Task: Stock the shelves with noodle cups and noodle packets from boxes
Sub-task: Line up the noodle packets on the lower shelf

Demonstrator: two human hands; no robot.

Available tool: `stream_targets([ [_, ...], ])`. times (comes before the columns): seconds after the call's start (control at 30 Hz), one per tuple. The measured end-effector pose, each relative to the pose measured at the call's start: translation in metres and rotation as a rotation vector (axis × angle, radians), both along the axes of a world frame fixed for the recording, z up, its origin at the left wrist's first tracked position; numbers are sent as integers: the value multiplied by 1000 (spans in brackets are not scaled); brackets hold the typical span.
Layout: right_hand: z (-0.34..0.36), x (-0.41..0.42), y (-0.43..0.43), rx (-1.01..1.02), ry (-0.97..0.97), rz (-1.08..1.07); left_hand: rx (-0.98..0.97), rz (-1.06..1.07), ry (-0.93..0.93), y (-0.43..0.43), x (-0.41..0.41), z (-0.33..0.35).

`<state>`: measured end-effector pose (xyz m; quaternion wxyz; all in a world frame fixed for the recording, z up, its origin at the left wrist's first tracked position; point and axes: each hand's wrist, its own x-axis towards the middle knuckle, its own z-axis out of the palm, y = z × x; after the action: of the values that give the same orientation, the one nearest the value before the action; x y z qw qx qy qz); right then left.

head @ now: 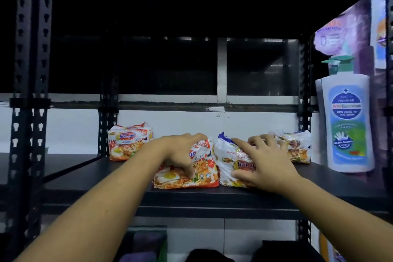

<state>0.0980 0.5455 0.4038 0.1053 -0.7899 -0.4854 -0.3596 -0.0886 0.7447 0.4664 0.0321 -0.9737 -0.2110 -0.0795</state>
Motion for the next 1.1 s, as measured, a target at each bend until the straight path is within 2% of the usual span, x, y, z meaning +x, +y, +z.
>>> stream_targets([
  [0.17, -8, -3, 2, 35, 78, 10, 3, 8, -28, -13, -7, 0],
  [0.27, -3, 0, 3, -5, 85, -11, 308, 123, -130, -24, -20, -8],
  [0.33, -2, 2, 7, -40, 116, -28, 445, 209, -300, -32, -25, -25],
  [0.43, -3, 2, 21, -54, 196, -81, 374, 258, -468, -42, -26, -54],
  [0.6, -5, -1, 49, 1, 435, -118, 128, 271, -488, -34, -17, -78],
  [0.7, -10, 0, 63, 42, 535, -98, 108, 267, -500, -19, -12, -82],
  [0.97, -23, 15, 87, 12, 519, -76, 51, 321, -384, 36, 11, -72],
  [1.1, -23, 21, 94, -18, 531, -69, 93, 364, -291, 58, 27, -65],
])
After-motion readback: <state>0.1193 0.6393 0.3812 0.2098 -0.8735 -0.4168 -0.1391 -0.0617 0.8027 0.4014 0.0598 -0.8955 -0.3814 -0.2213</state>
